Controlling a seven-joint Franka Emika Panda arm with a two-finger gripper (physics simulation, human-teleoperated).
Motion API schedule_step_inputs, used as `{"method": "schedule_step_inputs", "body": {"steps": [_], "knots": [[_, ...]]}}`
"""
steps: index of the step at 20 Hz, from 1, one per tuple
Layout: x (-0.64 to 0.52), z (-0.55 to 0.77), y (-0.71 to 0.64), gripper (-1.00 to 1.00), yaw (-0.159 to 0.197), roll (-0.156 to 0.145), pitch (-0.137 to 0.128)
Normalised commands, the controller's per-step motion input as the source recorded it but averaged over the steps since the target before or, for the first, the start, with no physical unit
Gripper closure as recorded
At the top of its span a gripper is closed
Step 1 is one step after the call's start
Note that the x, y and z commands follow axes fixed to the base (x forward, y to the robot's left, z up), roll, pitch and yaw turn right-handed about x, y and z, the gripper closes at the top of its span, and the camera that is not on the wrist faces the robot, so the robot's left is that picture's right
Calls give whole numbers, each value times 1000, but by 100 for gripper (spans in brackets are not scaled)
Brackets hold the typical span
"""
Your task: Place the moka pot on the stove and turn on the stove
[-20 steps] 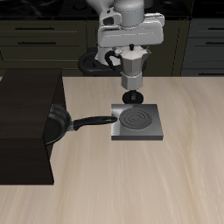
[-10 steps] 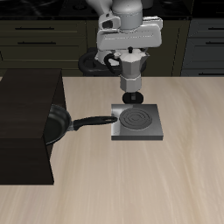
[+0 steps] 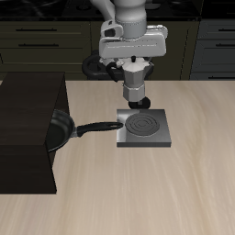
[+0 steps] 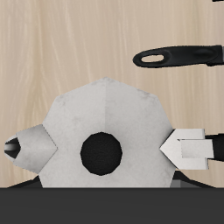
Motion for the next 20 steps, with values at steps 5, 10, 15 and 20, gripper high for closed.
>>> {"method": "schedule_step_inputs", "body": {"steps": [5, 10, 15, 20], "knots": [[-68, -178, -27, 100, -3, 4, 22], [-95, -23, 3, 100, 18, 9, -9], [-19, -47, -37, 100, 0, 0, 7], [61, -57, 34, 100, -10, 0, 3]]}}
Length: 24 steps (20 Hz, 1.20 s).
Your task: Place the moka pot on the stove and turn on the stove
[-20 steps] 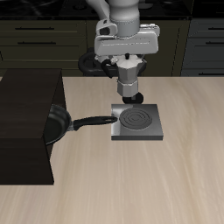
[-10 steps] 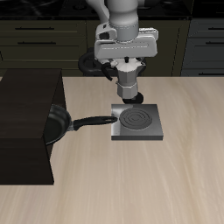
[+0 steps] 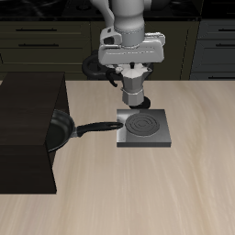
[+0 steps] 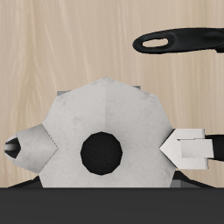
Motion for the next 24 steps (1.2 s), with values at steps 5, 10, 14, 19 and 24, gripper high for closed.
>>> {"method": "schedule_step_inputs", "body": {"steps": [5, 10, 14, 19, 24], "knots": [[111, -23, 137, 100, 2, 15, -4], [100, -152, 164, 100, -15, 23, 35], [76, -160, 259, 100, 43, 36, 16], [110, -130, 50, 100, 11, 5, 15], [57, -111, -40, 100, -3, -9, 15]]}}
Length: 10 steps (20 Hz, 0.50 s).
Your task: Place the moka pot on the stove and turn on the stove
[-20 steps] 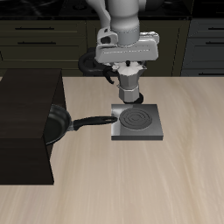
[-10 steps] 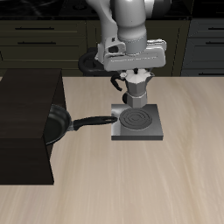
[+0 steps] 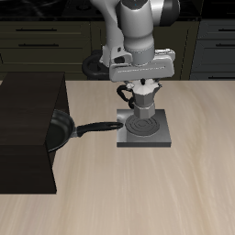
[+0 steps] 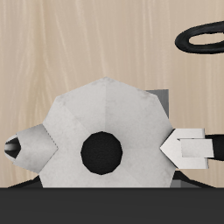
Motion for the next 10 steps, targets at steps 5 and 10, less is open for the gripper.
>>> {"method": "schedule_step_inputs", "body": {"steps": [5, 10], "knots": [[16, -53, -107, 100, 5, -16, 6], [-8, -7, -103, 100, -5, -14, -5]]}}
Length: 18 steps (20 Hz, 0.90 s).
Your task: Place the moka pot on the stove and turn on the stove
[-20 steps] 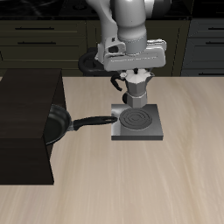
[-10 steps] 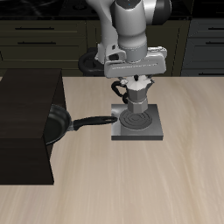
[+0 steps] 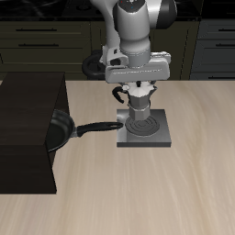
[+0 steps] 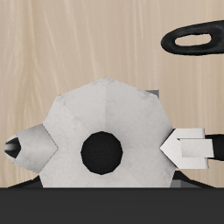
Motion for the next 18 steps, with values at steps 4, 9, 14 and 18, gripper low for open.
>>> {"method": "schedule_step_inputs", "body": {"steps": [4, 9, 14, 18], "knots": [[29, -92, -59, 100, 7, -4, 12], [21, -71, -59, 100, -4, -8, 11], [28, -65, 10, 100, -4, -3, 10], [-27, -21, 2, 100, 6, -2, 4]]}}
